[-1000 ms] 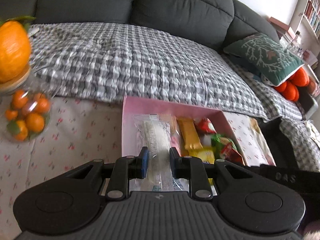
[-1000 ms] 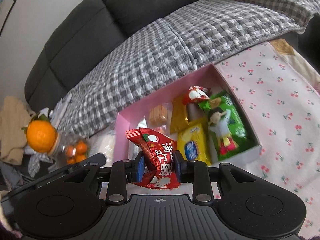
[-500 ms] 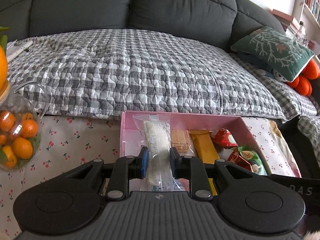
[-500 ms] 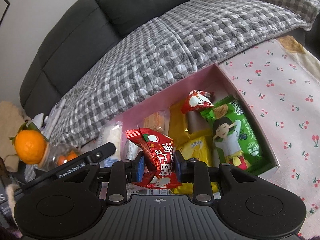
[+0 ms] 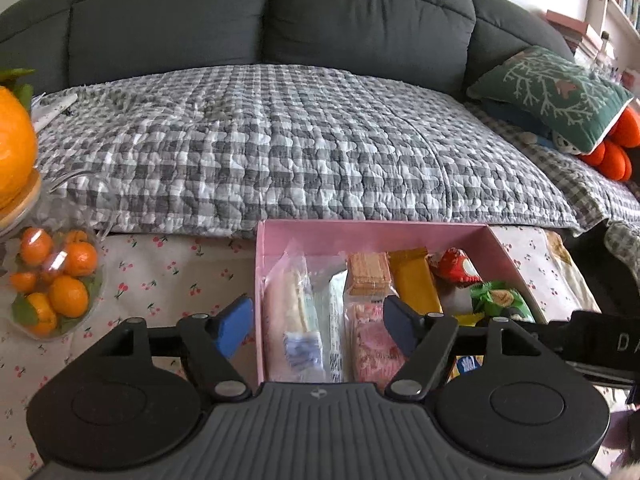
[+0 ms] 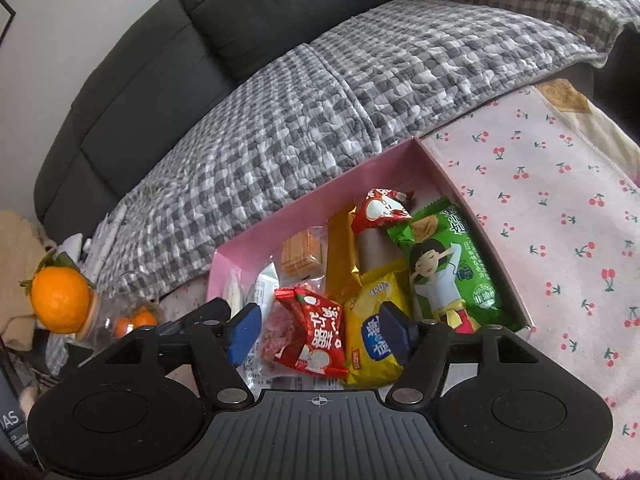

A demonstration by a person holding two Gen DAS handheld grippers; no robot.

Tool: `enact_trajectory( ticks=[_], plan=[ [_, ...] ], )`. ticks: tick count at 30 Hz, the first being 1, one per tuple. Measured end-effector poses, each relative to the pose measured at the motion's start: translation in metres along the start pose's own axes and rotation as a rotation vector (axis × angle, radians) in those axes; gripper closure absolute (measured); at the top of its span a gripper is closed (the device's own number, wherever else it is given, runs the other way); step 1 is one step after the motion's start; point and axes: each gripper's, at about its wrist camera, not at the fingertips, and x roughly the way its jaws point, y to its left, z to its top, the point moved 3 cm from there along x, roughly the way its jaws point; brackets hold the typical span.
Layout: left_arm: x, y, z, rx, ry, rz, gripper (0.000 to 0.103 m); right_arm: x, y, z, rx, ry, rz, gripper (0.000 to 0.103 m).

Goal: Organize snacks
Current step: 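Carry both packs over the box, lower them in and open both tools, then withdraw both tools from the box toward the remaining snacks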

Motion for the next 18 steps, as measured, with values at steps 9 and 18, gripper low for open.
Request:
enact_trajectory(
  ticks=[9,18],
  plan=[
    [-0.036,0.008,-0.018,0.025,0.002,0.024,0.017,-0.033,0.01,-0.012,-0.088,-0.002,-0.02,0.026],
    [-0.071,0.017,-0.037,0.026,0.008,0.037,0.006,-0.069,0.025,-0.031,-0.194,-0.001,-0.078,0.018]
  ],
)
